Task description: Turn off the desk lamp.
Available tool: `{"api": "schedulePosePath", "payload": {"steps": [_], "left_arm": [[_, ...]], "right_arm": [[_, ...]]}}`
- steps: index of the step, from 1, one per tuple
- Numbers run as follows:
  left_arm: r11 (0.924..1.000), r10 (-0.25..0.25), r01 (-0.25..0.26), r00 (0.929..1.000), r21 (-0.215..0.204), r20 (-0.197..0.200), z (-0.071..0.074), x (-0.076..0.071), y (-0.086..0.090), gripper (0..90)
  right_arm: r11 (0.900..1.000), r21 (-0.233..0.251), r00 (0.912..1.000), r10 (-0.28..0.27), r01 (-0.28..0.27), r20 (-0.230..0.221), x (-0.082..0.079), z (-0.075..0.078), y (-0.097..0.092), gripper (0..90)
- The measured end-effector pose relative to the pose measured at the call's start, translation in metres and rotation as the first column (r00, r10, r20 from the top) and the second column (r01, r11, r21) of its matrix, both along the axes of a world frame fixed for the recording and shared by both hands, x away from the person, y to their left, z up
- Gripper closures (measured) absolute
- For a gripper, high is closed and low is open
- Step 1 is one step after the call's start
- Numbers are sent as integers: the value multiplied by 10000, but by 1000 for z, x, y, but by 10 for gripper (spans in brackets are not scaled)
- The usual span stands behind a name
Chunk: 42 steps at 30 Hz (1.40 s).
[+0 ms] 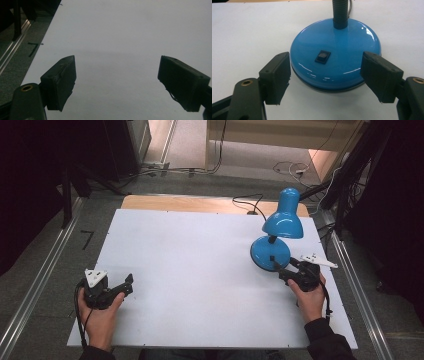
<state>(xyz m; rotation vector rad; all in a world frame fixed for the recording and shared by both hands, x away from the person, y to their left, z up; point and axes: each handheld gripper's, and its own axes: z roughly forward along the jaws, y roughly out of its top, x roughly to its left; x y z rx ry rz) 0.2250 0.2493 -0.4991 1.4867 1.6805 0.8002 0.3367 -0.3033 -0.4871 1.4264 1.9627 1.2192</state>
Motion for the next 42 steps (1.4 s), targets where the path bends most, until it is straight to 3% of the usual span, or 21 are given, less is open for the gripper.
{"api": "schedulePosePath", "payload": {"steps": [19,42], "left_arm": [[10000,-4,4,10000,-41,40,1,-1,1,160],[9999,-21,21,10000,-105,38,1,-1,1,161]], "right_arm": [[9999,-149,10000,-2,1,-66,-14,-5,-8,223],[10000,4,10000,-43,43,-90,-23,-5,-17,222]]}}
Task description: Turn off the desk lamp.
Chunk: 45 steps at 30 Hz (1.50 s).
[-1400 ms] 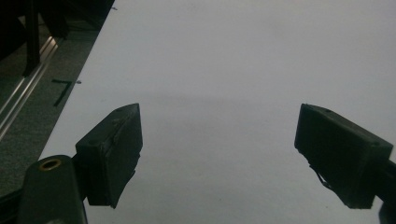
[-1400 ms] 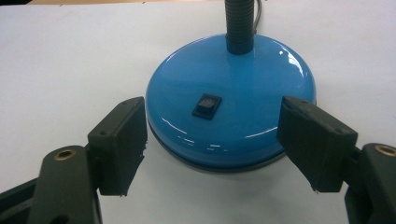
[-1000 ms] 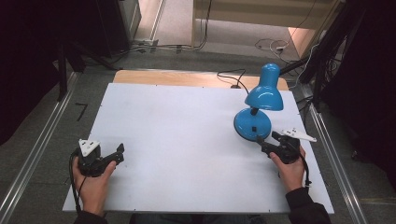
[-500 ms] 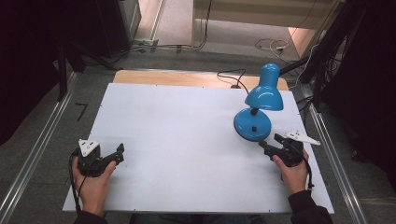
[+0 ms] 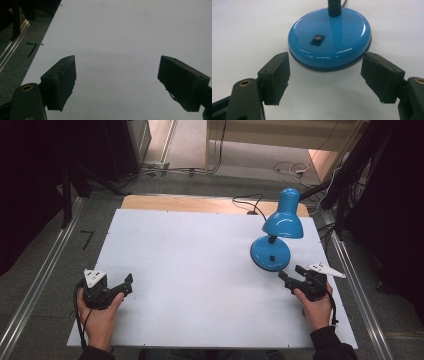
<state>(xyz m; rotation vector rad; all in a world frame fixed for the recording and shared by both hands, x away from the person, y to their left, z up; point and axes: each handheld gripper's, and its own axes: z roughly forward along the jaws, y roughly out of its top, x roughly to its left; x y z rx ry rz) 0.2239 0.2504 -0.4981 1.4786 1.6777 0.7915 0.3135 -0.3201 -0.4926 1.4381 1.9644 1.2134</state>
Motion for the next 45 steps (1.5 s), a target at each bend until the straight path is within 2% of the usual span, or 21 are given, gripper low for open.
{"api": "schedulePosePath", "payload": {"steps": [20,29,45], "left_arm": [[10000,1,-1,10000,-6,7,0,0,0,164],[10000,-12,12,10000,-26,-2,0,0,0,164],[10000,-38,38,10000,-41,-5,0,0,-1,164]], "right_arm": [[9999,126,10000,-49,49,-48,-11,1,-9,221],[9994,258,9997,-245,247,-68,-15,2,-19,221],[9992,135,9991,-361,364,-236,-23,-2,-27,221]]}}
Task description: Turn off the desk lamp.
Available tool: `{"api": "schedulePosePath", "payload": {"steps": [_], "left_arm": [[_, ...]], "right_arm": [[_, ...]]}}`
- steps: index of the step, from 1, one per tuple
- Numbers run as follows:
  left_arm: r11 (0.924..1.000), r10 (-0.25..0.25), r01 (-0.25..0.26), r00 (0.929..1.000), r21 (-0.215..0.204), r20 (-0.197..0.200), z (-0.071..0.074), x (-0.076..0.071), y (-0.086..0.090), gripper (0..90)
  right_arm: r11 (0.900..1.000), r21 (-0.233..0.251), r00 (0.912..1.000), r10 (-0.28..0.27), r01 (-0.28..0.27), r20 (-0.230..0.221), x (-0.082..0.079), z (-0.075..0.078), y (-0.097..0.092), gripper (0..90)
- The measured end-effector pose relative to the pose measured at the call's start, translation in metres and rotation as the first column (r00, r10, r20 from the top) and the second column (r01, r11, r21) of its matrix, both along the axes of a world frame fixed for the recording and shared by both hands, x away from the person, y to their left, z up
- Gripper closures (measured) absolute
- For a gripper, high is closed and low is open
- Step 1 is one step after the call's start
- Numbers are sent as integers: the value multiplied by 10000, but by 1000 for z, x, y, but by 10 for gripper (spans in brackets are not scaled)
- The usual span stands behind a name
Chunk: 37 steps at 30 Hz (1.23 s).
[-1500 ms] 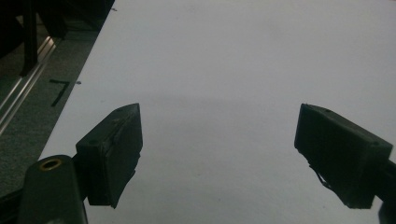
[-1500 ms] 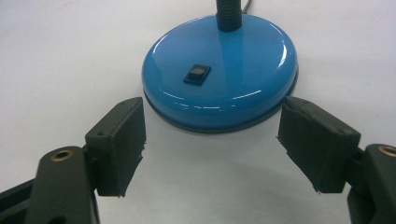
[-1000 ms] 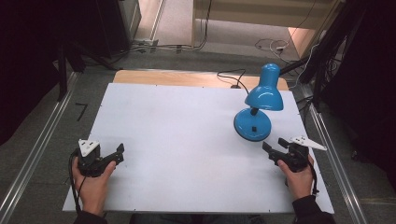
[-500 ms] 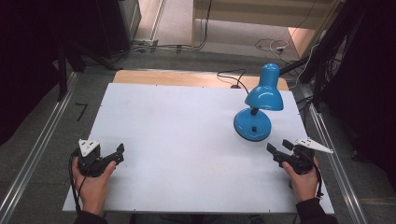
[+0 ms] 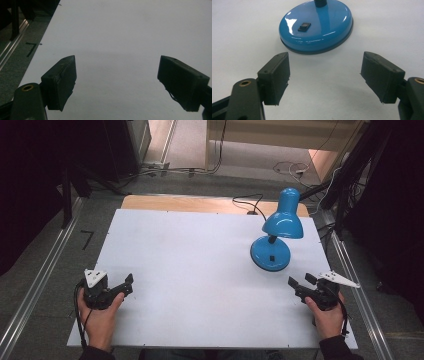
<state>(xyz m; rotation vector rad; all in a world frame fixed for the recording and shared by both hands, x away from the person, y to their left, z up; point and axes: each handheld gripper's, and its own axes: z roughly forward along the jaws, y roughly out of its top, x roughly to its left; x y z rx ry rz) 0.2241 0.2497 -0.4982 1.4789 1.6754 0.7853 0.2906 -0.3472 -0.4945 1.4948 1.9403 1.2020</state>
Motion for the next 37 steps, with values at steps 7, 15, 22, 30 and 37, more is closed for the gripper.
{"api": "schedulePosePath", "payload": {"steps": [7,15,22,30,37], "left_arm": [[10000,-2,2,10000,19,-15,0,0,0,164],[10000,-20,20,10000,43,-4,0,0,0,164],[10000,-19,19,10000,16,20,0,0,0,164],[10000,-16,16,10000,16,25,0,0,0,165],[10000,-44,44,10000,-36,-1,0,0,0,164]], "right_arm": [[10000,23,10000,-84,84,15,-2,0,-4,221],[9995,26,9995,-299,299,-98,-6,-1,-10,221],[9989,-5,9987,-469,469,-187,-9,-3,-17,222],[9936,-228,9931,-1110,1102,-367,-10,-7,-29,211],[9719,-1198,9694,-2164,2026,-1163,5,-19,-35,160]]}}
